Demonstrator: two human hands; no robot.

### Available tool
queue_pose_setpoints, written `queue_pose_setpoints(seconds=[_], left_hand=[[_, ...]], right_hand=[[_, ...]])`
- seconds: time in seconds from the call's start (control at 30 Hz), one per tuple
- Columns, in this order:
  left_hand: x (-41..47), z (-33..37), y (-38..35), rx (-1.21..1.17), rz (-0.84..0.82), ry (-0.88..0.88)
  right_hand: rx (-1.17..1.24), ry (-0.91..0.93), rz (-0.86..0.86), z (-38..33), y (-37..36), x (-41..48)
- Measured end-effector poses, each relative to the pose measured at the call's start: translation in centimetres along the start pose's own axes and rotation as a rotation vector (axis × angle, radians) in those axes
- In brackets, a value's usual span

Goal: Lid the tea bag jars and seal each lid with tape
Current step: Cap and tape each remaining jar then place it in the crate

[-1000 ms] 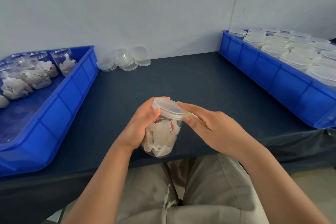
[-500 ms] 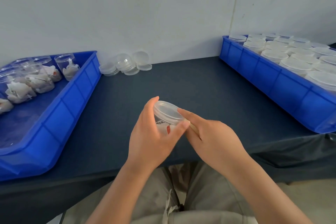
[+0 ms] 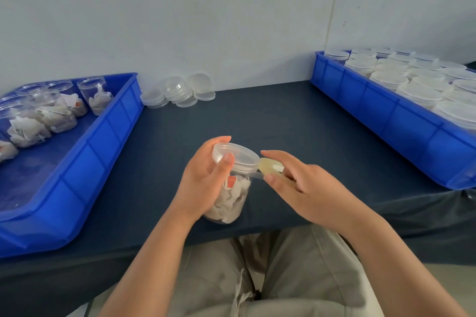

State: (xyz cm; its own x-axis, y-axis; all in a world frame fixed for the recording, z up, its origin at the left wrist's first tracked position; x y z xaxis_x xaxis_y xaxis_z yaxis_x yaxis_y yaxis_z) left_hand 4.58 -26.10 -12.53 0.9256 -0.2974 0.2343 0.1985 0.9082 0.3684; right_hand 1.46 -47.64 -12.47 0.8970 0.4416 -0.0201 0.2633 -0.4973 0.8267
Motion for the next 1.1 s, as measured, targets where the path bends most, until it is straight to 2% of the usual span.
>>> queue_pose_setpoints(seconds=[0.17,0.27,0.33,0.47,0.57,0.67,0.87,1.1], left_hand=[[0.3,-1.6,-0.8,-0.118,-0.139,-0.007],[0.7,-1.6,-1.1,-0.084,-0.186,0.000],[0.9,-0.7,-0.8,0.004,-0.132,0.000],[-0.4,1.5,0.0,0.074,0.115,-0.061],[-1.3,1.9,-1.9,0.233,0.094,0.037],[-1.6,2.1,-2.3,0.319,0.143,0.087],[0.1,0.7,0.4,0.149,0.131,0.104],[0.5,-0.5,0.7,0.028,-0.090,0.040]], right_hand=[[0.023,0.047,-0.005,-0.3,-0.3,0.1],[0.008,0.029,0.018,-0.4,-0.4,0.0],[-0.012,0.005,0.048,-0.3,-0.1,-0.2],[-0.047,-0.048,0.124,-0.5,0.3,-0.5],[-0.046,-0.079,0.149,-1.0,0.0,-0.7],[-0.046,-0.061,0.165,-2.0,-0.3,-0.8],[0.085,-0.010,0.020,-0.9,-1.0,-0.2],[0.019,0.013,0.013,0.3,-0.1,0.5]])
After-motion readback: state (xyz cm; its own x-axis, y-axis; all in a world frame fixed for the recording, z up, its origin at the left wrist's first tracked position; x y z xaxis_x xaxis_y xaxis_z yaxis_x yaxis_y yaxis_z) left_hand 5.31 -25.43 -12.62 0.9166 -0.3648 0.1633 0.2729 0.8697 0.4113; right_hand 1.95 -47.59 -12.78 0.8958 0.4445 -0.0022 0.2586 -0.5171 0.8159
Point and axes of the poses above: each hand's wrist, its own x-axis towards the middle knuckle, its own y-axis out of the back of the hand, z = x × y, the point moved 8 cm from there along x, towards the middle knuckle, and after that the axes turned 14 degrees about -z, right-handed, at the moved point
